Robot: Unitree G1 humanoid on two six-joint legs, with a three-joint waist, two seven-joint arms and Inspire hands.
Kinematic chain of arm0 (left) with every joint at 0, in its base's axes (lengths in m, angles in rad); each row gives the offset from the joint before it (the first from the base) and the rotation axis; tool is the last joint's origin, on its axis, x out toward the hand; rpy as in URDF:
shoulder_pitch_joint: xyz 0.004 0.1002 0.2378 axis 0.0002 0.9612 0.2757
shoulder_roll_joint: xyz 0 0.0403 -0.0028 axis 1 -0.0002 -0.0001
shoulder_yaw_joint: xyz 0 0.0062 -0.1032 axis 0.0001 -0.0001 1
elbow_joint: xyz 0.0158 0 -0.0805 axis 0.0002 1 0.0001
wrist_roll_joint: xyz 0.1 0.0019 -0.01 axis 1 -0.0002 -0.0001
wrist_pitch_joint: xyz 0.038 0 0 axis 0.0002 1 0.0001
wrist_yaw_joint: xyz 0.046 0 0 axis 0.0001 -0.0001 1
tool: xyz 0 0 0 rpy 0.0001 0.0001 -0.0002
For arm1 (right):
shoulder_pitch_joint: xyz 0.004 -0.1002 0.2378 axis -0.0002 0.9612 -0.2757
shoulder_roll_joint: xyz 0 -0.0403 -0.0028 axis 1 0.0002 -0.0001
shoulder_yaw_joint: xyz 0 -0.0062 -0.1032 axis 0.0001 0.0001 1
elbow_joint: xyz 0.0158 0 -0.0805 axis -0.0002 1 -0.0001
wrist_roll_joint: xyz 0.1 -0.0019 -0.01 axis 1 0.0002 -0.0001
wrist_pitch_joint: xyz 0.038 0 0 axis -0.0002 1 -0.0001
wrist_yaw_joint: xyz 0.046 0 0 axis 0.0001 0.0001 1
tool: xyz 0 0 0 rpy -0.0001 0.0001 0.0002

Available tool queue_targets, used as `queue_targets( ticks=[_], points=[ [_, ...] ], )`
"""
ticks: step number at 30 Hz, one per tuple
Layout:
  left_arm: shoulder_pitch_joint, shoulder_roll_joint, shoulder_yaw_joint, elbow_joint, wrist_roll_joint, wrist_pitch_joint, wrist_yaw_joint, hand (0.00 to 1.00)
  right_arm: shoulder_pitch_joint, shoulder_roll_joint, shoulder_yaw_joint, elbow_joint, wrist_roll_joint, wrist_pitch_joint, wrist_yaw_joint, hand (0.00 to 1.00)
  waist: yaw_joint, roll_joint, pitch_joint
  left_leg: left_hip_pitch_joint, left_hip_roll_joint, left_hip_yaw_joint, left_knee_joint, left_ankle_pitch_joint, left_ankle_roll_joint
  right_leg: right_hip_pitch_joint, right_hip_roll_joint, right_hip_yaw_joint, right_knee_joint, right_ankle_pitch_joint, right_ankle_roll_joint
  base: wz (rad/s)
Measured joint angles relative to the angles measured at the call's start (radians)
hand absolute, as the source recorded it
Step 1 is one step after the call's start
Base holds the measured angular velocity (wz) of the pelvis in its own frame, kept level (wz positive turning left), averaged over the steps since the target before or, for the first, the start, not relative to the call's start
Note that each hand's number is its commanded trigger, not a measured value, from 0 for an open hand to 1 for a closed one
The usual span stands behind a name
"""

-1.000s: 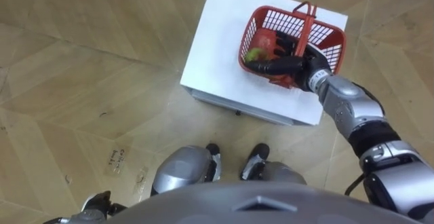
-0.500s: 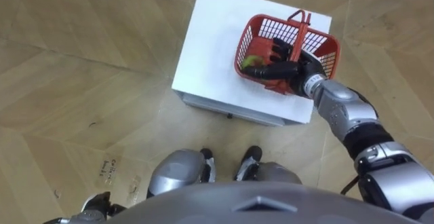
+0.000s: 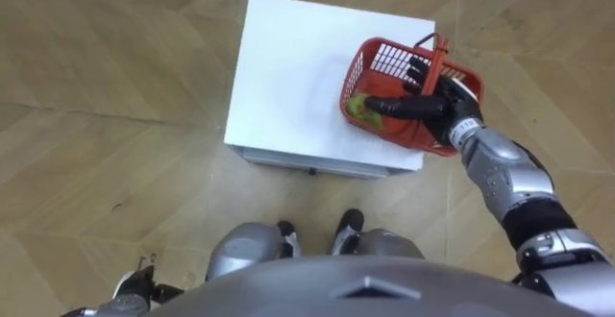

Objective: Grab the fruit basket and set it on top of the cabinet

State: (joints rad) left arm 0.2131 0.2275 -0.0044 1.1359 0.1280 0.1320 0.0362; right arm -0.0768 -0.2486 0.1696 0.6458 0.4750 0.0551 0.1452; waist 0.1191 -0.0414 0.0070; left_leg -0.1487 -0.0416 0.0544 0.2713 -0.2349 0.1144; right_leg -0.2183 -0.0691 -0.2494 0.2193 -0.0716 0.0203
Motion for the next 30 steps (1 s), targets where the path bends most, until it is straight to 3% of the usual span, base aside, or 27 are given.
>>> queue_targets(
  ticks=[8,18,30],
  points=[
    [0.003,-0.008,0.004,-0.016,-0.01,0.012,0.004,0.0,0.114,-0.014,-0.039,-0.124,0.036,0.0,-0.015,0.0,-0.015,0.008,-0.0065,0.044,0.003,0.016,-0.033,0.0,0.0,0.028,0.004,0.01,0.001,0.0,0.0,-0.06],
    [0.015,-0.01,0.025,-0.016,-0.015,0.013,0.004,0.0,0.126,-0.014,-0.039,-0.152,0.035,0.0,-0.027,0.0,-0.015,-0.001,-0.0118,0.053,0.005,0.025,-0.035,0.0,0.0,0.03,0.01,0.024,0.001,0.0,0.0,-0.04],
    [0.019,-0.012,0.045,-0.017,-0.015,0.02,0.006,0.0,0.127,-0.014,-0.047,-0.152,0.035,0.0,-0.036,0.0,-0.02,-0.015,-0.005,0.057,0.007,0.024,-0.046,0.0,-0.001,0.035,0.012,0.022,-0.003,0.0,0.0,0.0]
  ],
)
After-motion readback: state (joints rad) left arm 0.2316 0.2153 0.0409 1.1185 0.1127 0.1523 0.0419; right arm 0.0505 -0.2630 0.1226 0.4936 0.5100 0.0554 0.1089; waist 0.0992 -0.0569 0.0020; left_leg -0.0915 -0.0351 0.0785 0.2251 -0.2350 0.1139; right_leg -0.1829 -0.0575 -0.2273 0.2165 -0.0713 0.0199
